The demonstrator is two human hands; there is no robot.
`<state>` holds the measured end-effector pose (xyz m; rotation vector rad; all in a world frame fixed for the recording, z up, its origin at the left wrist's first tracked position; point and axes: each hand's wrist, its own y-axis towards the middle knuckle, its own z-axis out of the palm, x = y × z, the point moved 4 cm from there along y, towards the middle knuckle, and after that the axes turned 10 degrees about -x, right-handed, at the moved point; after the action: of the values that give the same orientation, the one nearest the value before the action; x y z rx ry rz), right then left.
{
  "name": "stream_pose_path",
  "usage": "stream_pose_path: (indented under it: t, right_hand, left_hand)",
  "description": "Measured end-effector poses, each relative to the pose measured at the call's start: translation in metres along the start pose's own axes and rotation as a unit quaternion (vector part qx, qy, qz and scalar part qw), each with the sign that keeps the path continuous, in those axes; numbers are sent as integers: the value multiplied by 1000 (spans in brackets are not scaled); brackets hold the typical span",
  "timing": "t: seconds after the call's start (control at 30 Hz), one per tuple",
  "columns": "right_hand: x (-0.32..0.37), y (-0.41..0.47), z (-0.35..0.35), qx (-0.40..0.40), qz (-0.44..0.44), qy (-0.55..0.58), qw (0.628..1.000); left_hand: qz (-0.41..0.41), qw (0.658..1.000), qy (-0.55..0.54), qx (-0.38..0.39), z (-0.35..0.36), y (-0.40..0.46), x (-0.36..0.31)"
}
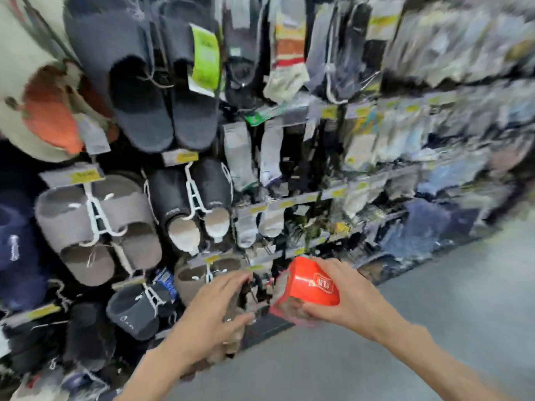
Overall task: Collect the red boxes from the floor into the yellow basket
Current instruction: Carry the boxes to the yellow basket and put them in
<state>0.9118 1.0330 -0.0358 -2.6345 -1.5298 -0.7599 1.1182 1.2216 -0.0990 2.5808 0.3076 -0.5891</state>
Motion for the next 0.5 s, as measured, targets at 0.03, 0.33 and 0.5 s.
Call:
stream_pose_path:
  t: [0.03, 0.33, 0.5]
  right_hand:
    - [-12, -6, -21, -16, 10, -3, 1000]
    - [-177, -77, -180, -123, 125, -26, 984]
    - [-280, -119, -257, -163, 186, -61, 967]
  left_hand:
    - [23, 1000, -2, 7, 4, 20, -18]
    - [167, 984, -56, 34, 111, 191, -206]
    - [225, 968, -103, 39, 192, 277, -318]
